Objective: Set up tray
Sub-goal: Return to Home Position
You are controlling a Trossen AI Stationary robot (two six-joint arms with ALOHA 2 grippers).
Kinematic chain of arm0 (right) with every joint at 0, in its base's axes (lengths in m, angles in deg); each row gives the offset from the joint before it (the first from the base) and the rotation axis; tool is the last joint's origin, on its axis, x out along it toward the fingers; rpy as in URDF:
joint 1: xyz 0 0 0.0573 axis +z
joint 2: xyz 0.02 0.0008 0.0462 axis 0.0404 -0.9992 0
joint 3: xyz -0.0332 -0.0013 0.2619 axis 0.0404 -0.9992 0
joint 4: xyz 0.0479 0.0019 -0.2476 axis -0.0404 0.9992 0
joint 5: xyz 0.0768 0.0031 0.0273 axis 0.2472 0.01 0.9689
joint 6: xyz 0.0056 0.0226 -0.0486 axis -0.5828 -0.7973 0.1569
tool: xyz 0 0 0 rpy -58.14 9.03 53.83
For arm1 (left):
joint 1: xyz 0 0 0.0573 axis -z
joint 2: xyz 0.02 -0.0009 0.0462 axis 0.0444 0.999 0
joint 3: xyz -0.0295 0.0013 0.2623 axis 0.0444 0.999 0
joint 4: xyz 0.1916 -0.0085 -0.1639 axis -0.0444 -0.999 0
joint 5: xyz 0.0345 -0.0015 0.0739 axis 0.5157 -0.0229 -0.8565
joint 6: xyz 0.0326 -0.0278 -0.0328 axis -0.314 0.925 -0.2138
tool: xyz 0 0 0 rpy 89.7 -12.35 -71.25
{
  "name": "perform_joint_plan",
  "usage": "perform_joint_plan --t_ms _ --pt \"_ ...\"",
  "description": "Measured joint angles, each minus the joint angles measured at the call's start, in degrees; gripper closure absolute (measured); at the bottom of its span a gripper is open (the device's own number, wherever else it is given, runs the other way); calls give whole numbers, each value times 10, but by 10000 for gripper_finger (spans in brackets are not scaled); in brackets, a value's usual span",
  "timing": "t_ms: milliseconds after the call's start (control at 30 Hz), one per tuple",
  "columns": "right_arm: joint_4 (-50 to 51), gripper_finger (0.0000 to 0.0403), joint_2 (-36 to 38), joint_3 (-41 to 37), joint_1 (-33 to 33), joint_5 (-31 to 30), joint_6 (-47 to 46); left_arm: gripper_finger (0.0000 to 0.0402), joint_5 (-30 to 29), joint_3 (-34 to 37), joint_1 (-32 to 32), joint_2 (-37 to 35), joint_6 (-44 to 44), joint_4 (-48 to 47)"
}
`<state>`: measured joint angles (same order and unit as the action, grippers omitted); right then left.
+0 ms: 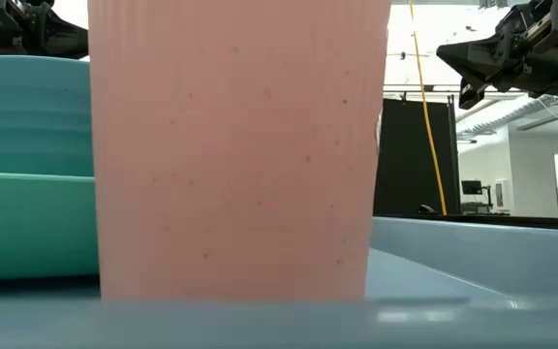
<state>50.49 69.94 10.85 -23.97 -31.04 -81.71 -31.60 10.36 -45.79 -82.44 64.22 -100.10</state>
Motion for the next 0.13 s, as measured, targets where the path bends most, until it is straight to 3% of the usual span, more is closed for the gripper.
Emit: perform_joint_plan --t_ms 133 --pt "0 403 0 0 0 0 0 376 0 0 0 0 0 0"
